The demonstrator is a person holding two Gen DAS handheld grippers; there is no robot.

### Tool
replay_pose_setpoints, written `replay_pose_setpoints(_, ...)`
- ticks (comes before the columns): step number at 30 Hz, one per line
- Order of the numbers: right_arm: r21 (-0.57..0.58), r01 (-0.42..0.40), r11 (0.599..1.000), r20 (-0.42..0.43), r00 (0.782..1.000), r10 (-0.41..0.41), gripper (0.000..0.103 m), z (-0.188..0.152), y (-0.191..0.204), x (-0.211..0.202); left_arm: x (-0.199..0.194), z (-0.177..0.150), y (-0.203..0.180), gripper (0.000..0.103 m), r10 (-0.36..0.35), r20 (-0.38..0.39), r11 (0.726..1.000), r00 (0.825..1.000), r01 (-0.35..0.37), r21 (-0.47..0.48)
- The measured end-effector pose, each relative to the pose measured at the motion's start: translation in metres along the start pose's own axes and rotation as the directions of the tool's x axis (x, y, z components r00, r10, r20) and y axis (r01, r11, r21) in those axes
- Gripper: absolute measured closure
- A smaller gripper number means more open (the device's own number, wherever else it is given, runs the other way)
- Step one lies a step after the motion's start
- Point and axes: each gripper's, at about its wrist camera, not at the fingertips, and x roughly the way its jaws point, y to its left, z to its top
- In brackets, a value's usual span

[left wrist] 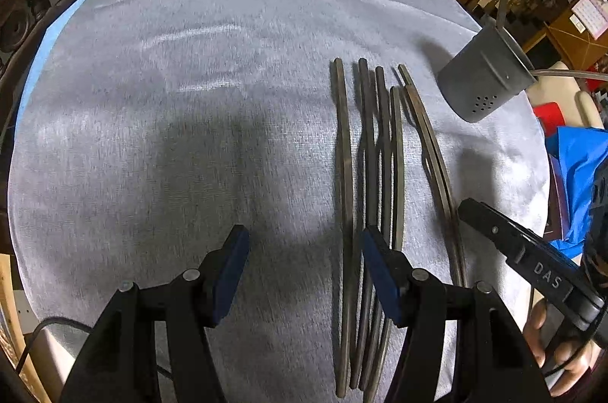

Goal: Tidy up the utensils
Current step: 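Close the right tool on a rod while the left tool grasps another rod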

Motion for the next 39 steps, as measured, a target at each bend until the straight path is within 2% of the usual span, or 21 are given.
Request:
replay_pose_setpoints(4, -0.062, 0.035, 0.997, 0.004, 0.999, -0.035, 0.070, -0.003, 0.010, 0.002, 0.005, 0.004, -0.003, 0.043, 0.033, 0.012, 0.999, 0.999, -0.033, 0.012)
replay_pose_setpoints(7, -0.092, 0.054, 0.994, -0.004, 0.999, -0.054, 0.075, -0.004, 0.015, 0.003, 0.009, 0.008, -0.006, 0.046, 0.039, 0.017, 0.999, 0.999, -0.039, 0.011)
replay_pose_setpoints(8, -0.100, 0.050, 0.994, -0.010, 0.999, -0.052, 0.077, -0.003, 0.017, 0.005, 0.010, 0.008, -0.006, 0.046, 0.042, 0.017, 0.999, 0.999, -0.042, 0.013)
replay_pose_setpoints(10, -0.131, 0.095, 0.987, -0.002, 0.995, -0.096, 0.086, -0.005, 0.021, 0.005, 0.010, 0.009, -0.005, 0.048, 0.043, 0.019, 0.999, 0.999, -0.043, 0.018)
replay_pose_setpoints(11, -0.128, 0.112, 0.985, -0.001, 0.994, -0.113, 0.092, -0.006, 0.020, 0.005, 0.010, 0.010, -0.005, 0.048, 0.041, 0.018, 0.999, 0.999, -0.042, 0.017)
replay_pose_setpoints(12, -0.117, 0.119, 0.986, 0.001, 0.993, -0.120, 0.093, -0.005, 0.018, 0.004, 0.010, 0.010, -0.004, 0.049, 0.040, 0.015, 0.999, 0.999, -0.040, 0.017)
replay_pose_setpoints(16, 0.018, 0.065, 0.998, -0.033, 0.997, -0.064, 0.094, -0.003, -0.004, -0.002, 0.005, 0.009, 0.005, 0.055, 0.038, 0.012, 0.999, 0.999, -0.038, 0.026)
replay_pose_setpoints(17, 0.034, 0.056, 0.998, -0.041, 0.998, -0.055, 0.094, -0.003, -0.007, -0.003, 0.006, 0.007, 0.007, 0.061, 0.040, 0.011, 0.999, 0.999, -0.040, 0.028)
replay_pose_setpoints(19, 0.064, 0.037, 0.997, -0.060, 0.998, -0.033, 0.094, -0.006, -0.011, -0.005, 0.005, 0.005, 0.006, 0.072, 0.090, 0.017, 0.994, 0.996, -0.091, 0.058)
replay_pose_setpoints(22, 0.115, -0.008, 0.993, -0.091, 0.996, 0.019, 0.094, -0.015, -0.018, -0.009, 0.004, 0.003, 0.009, 0.074, 0.080, 0.016, 0.993, 0.997, -0.081, 0.081)
replay_pose_setpoints(24, 0.123, -0.028, 0.992, -0.104, 0.994, 0.041, 0.094, -0.017, -0.018, -0.010, 0.002, 0.004, 0.015, 0.074, 0.050, -0.002, 0.996, 0.999, -0.050, 0.073)
replay_pose_setpoints(29, 0.114, -0.051, 0.992, -0.122, 0.990, 0.064, 0.090, -0.008, -0.017, -0.007, 0.003, 0.017, 0.035, 0.071, -0.058, -0.073, 0.998, 0.996, 0.060, 0.028)
replay_pose_setpoints(32, 0.078, -0.028, 0.997, -0.094, 0.995, 0.035, 0.085, 0.004, -0.014, -0.008, 0.007, 0.036, 0.052, 0.063, -0.070, -0.084, 0.998, 0.994, 0.069, -0.013)
replay_pose_setpoints(34, 0.078, -0.026, 0.997, -0.071, 0.997, 0.031, 0.075, 0.014, -0.014, -0.011, 0.006, 0.046, 0.055, 0.063, -0.062, -0.074, 0.998, 0.995, 0.061, -0.015)
replay_pose_setpoints(35, 0.076, -0.017, 0.997, -0.061, 0.998, 0.021, 0.065, 0.021, -0.014, -0.008, 0.005, 0.049, 0.055, 0.063, -0.063, -0.073, 0.998, 0.995, 0.062, -0.018)
replay_pose_setpoints(36, 0.076, -0.006, 0.997, -0.046, 0.999, 0.010, 0.050, 0.027, -0.014, -0.009, 0.005, 0.054, 0.055, 0.063, -0.064, -0.076, 0.998, 0.995, 0.062, -0.025)
replay_pose_setpoints(37, 0.081, -0.010, 0.997, -0.038, 0.999, 0.013, 0.046, 0.032, -0.014, -0.007, 0.007, 0.057, 0.055, 0.063, -0.058, -0.083, 0.998, 0.995, 0.056, -0.033)
replay_pose_setpoints(39, 0.102, -0.016, 0.995, -0.009, 1.000, 0.017, 0.049, 0.041, -0.015, -0.009, 0.012, 0.067, 0.058, 0.063, -0.044, -0.100, 0.998, 0.994, 0.039, -0.055)
